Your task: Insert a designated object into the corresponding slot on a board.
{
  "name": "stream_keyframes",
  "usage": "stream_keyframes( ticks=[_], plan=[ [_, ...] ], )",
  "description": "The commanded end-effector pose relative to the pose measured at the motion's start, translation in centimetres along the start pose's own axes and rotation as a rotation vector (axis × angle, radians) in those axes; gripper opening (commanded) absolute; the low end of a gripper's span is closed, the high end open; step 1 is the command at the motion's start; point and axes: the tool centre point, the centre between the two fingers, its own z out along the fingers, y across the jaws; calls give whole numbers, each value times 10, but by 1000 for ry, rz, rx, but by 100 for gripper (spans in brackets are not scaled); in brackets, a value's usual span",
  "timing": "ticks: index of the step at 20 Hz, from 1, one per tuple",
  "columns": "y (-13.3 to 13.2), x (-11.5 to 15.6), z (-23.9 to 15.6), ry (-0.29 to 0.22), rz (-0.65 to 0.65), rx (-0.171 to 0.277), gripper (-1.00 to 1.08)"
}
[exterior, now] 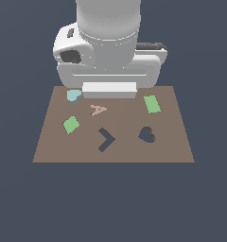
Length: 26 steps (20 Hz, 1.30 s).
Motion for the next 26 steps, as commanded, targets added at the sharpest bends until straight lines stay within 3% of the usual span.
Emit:
stream_keyframes(
  ticks=[1, 11, 26],
  plan=[
    [0, 0, 0, 0, 0, 0, 100],
    [20, -16, 16, 2, -21, 2, 100],
    [107, -72, 83, 10, -110, 10, 100]
  ],
)
